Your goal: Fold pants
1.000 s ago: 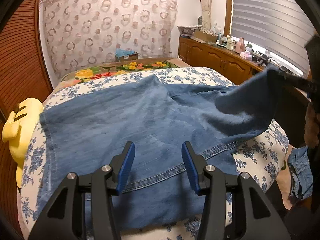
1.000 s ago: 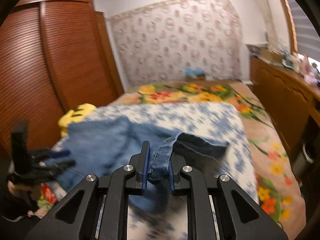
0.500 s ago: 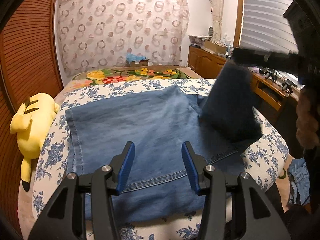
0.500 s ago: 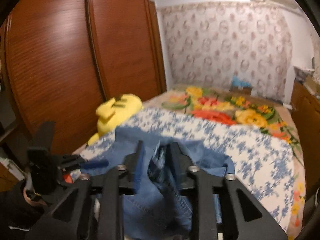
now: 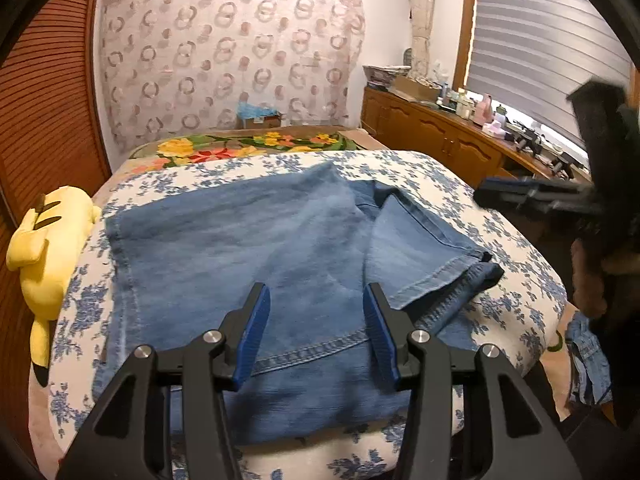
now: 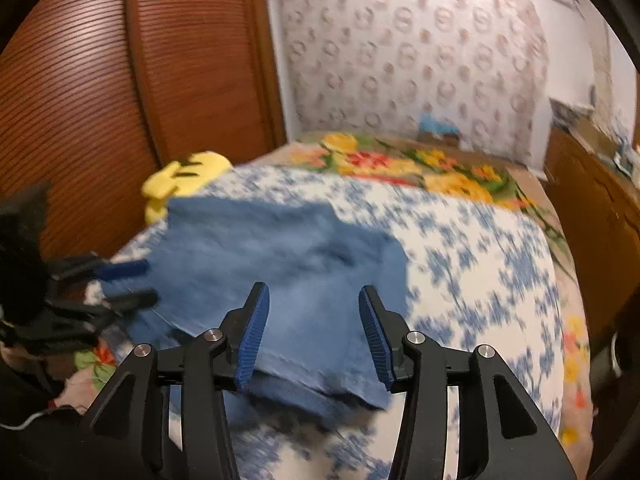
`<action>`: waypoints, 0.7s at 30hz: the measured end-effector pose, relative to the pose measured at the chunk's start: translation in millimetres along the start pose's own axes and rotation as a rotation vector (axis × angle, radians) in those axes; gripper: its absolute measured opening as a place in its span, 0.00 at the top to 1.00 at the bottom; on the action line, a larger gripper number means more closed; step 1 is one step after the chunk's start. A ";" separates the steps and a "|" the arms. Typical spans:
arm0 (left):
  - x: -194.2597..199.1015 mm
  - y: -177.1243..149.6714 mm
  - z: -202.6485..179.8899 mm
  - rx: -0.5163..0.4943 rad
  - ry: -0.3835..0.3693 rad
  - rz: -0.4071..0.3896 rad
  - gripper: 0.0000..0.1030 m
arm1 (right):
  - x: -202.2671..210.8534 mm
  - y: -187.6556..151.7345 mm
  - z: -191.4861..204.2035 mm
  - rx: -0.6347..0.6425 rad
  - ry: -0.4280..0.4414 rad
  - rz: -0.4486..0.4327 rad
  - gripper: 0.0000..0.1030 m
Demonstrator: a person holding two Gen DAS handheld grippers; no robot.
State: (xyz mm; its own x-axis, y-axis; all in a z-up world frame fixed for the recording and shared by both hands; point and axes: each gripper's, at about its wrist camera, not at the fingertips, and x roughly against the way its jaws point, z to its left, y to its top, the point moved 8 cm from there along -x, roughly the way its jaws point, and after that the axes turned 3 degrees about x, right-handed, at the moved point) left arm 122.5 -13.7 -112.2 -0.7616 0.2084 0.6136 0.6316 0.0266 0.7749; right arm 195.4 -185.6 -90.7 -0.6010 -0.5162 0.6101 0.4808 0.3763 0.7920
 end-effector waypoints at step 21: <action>-30.4 -21.7 -32.0 -0.038 -0.078 0.104 0.54 | -28.6 -63.1 -42.2 -0.189 0.008 0.095 0.51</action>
State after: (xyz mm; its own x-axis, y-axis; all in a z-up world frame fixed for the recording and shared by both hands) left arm 127.3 -51.8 -142.7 -0.6781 0.2833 0.6782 0.6991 -0.0362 0.7141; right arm 209.2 -227.0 -159.1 -0.5427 -0.4915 0.6811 0.6465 0.2733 0.7123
